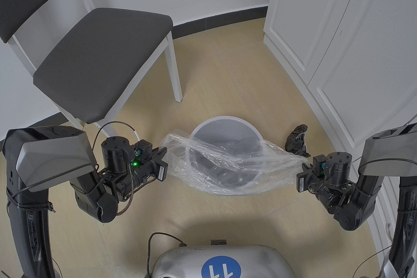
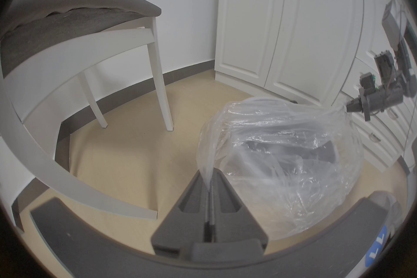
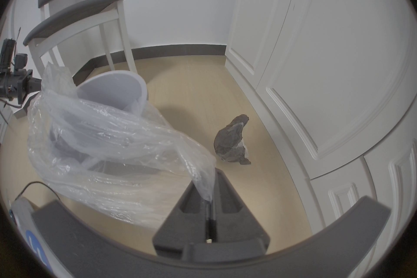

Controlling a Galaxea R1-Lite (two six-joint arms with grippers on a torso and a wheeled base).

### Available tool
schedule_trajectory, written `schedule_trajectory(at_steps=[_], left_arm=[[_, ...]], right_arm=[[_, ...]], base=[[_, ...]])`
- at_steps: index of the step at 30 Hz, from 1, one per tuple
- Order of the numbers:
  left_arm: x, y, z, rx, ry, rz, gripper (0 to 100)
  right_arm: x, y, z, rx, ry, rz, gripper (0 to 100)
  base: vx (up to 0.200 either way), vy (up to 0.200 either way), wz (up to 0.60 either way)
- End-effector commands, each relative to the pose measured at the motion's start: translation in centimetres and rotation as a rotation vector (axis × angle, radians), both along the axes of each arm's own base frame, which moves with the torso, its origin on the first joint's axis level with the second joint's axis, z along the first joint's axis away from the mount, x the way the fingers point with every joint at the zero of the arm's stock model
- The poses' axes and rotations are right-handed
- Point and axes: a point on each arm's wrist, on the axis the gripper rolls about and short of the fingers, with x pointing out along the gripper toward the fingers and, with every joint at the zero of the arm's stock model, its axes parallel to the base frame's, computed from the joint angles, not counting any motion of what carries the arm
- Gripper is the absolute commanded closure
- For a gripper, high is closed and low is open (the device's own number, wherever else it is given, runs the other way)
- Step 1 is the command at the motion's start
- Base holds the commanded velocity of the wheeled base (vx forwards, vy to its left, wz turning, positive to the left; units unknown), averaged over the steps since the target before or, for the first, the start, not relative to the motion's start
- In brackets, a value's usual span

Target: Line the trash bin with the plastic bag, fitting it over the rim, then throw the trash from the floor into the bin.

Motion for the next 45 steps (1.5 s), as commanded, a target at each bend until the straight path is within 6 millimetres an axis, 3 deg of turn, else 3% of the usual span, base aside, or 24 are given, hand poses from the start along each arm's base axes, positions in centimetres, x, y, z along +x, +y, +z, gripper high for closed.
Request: schedule_trajectory(at_steps=[1,8,24,36,40,45], left_arm=[[-0.8,0.4,0.4,0.025,0.007,-0.006,100],[-2.0,0.8,-0.2,0.086,0.046,-0.022,100],[-2.7,1.0,-0.8,0.131,0.064,-0.057,100],[-2.6,0.6,-2.6,0.133,0.104,-0.105,100],[-2.1,0.4,-3.0,0.131,0.097,-0.101,100],[-0.2,-0.2,-4.0,0.109,0.010,-0.064,100]], right_arm=[[-0.7,-0.2,0.4,-0.012,0.007,0.004,100],[-2.3,-0.6,0.6,-0.068,0.042,0.033,100],[-4.9,-1.6,0.7,-0.173,0.101,0.076,100],[-4.5,-1.2,-0.2,-0.180,0.122,0.085,100],[-3.8,-0.9,-1.0,-0.176,0.116,0.080,100],[-1.7,0.0,-3.3,-0.162,0.096,0.071,100]], base=[[0.000,0.000,0.00],[0.000,0.000,0.00],[0.000,0.000,0.00],[0.000,0.000,0.00],[0.000,0.000,0.00],[0.000,0.000,0.00]])
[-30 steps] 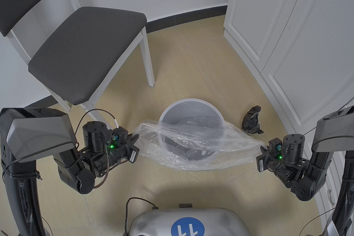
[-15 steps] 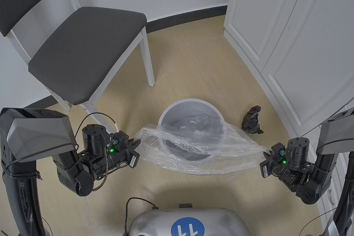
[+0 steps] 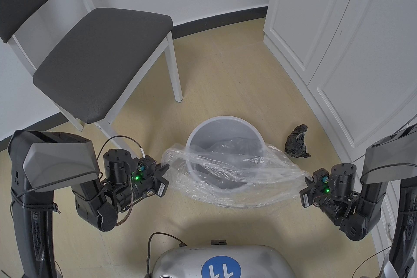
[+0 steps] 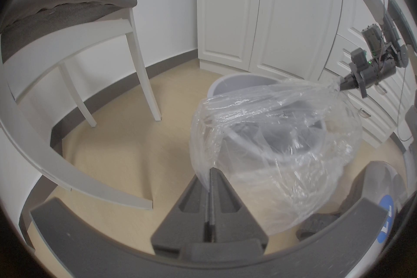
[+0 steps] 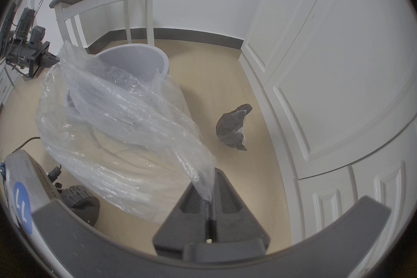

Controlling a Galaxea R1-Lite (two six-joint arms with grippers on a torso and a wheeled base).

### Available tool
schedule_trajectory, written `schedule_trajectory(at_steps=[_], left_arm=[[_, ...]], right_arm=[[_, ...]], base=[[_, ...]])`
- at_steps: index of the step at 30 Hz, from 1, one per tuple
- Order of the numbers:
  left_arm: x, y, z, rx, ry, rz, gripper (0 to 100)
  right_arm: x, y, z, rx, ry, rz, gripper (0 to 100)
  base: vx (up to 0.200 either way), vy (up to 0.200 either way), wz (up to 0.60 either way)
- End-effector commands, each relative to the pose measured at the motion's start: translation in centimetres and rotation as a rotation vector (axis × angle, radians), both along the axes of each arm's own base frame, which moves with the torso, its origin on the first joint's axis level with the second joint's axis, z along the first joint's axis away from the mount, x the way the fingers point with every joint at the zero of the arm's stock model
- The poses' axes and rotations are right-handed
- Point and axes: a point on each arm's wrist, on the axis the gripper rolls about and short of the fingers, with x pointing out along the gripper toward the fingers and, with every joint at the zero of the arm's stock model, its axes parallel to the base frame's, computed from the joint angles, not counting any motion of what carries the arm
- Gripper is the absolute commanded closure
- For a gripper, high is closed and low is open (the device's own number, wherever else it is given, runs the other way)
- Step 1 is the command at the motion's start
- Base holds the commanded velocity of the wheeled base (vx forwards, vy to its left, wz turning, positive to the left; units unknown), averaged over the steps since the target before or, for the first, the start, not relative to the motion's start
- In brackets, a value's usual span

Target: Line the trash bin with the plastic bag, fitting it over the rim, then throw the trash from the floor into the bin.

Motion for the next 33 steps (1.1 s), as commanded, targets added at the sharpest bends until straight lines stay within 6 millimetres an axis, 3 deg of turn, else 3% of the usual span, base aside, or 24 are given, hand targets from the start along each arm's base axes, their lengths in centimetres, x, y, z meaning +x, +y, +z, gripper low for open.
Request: schedule_trajectory(at_steps=[1,5,16,23,27,33], left_arm=[[2.0,-0.6,-1.7,-0.015,-0.064,0.042,100],[2.7,-0.4,-1.4,-0.027,-0.097,0.070,100],[3.0,0.1,1.0,-0.076,-0.148,0.090,100],[2.8,0.3,3.4,-0.136,-0.180,0.098,100],[2.9,0.4,3.2,-0.135,-0.177,0.098,100],[4.0,0.0,1.7,-0.133,-0.161,0.104,100]], right_arm=[[1.9,1.1,-2.3,0.028,-0.002,-0.004,100],[2.8,2.7,-2.0,0.124,-0.048,0.004,100],[5.3,5.0,0.3,0.269,-0.200,-0.047,100],[5.1,5.5,2.8,0.332,-0.267,-0.040,100],[5.0,5.4,3.3,0.339,-0.278,-0.041,100],[5.4,5.2,2.1,0.320,-0.256,-0.059,100]], base=[[0.000,0.000,0.00],[0.000,0.000,0.00],[0.000,0.000,0.00],[0.000,0.000,0.00],[0.000,0.000,0.00],[0.000,0.000,0.00]])
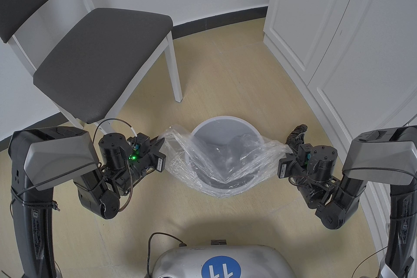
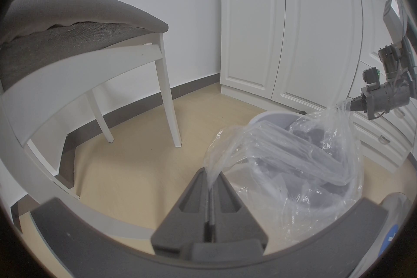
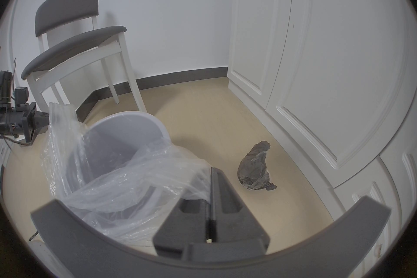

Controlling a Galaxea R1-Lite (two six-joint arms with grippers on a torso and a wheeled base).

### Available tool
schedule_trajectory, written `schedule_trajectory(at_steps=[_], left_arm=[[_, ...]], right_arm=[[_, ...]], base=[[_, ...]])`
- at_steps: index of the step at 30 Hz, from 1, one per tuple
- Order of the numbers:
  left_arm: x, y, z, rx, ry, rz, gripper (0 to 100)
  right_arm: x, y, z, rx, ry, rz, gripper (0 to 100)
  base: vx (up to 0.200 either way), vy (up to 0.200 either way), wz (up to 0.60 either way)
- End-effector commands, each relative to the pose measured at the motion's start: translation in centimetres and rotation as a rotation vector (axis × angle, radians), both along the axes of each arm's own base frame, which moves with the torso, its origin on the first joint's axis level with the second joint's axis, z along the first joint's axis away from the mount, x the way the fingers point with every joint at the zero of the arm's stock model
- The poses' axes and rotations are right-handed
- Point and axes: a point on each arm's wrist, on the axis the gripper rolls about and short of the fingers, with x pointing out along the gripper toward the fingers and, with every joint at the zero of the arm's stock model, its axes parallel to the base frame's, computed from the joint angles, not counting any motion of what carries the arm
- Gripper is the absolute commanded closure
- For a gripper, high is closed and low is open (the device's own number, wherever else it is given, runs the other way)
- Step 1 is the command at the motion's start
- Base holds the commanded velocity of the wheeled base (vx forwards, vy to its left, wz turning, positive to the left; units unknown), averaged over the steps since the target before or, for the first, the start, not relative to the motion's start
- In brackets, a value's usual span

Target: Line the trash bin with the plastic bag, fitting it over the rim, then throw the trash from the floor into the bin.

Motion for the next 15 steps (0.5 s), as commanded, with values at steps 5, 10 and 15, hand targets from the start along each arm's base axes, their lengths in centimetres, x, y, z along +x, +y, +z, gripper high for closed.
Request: schedule_trajectory(at_steps=[5,10,15], left_arm=[[1.2,-0.6,-2.1,-0.016,0.028,0.003,100],[1.8,-0.7,-2.9,-0.016,0.031,0.006,100],[2.2,0.2,-3.1,-0.009,0.048,0.030,100]], right_arm=[[0.9,-0.6,-1.0,-0.003,0.002,-0.030,100],[1.9,-1.3,-2.0,-0.007,0.010,-0.058,100],[2.2,-2.1,-3.3,-0.037,0.041,-0.079,100]], base=[[0.000,0.000,0.00],[0.000,0.000,0.00],[0.000,0.000,0.00]])
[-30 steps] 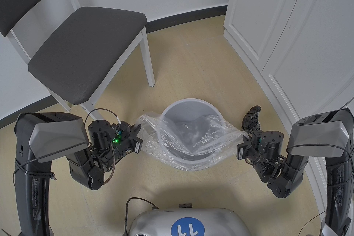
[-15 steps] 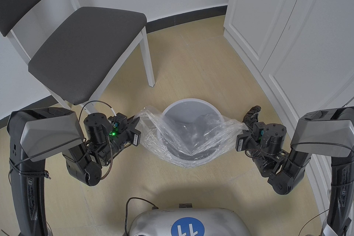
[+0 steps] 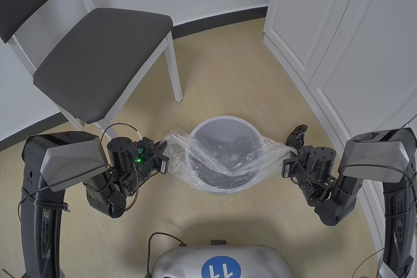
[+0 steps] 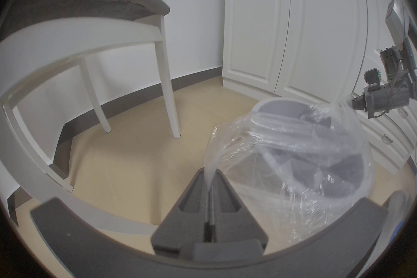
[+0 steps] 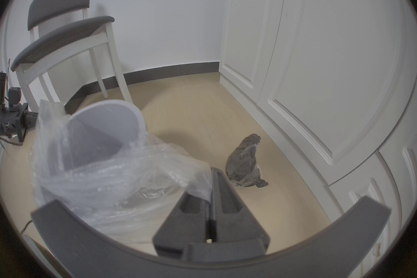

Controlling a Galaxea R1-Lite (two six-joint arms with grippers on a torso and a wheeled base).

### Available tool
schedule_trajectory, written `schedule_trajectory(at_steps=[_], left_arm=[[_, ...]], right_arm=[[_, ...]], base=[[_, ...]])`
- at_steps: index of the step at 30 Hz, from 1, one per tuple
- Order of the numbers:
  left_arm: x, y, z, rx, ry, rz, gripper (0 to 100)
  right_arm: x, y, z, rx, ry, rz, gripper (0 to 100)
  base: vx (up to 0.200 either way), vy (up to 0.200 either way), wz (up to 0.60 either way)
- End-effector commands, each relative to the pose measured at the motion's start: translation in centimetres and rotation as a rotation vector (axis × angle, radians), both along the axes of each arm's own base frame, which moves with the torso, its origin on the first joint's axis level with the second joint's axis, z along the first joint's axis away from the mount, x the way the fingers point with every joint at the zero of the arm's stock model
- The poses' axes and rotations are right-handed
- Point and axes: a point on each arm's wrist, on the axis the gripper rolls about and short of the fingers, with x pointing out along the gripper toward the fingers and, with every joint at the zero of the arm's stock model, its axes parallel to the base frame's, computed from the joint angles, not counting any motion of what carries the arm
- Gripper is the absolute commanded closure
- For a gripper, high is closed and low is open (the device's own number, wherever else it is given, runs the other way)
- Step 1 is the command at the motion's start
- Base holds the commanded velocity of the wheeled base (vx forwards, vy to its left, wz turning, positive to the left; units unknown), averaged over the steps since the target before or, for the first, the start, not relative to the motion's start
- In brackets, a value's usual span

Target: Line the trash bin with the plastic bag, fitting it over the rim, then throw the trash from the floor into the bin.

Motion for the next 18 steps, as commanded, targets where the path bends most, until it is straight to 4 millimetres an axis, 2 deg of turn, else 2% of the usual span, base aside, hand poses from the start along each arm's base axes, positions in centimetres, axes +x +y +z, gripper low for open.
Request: schedule_trajectory(at_steps=[1,8,18], left_arm=[[0.4,0.5,-0.7,0.008,0.023,0.014,100],[0.4,0.7,-1.0,0.015,0.044,0.021,100],[0.3,0.9,-0.9,0.014,0.041,0.022,100]], right_arm=[[0.3,-0.5,-1.5,-0.020,0.023,-0.015,100],[0.2,-1.1,-2.5,-0.061,0.060,-0.022,100],[-0.1,-1.2,-2.6,-0.070,0.071,-0.021,100]], base=[[0.000,0.000,0.00],[0.000,0.000,0.00],[0.000,0.000,0.00]])
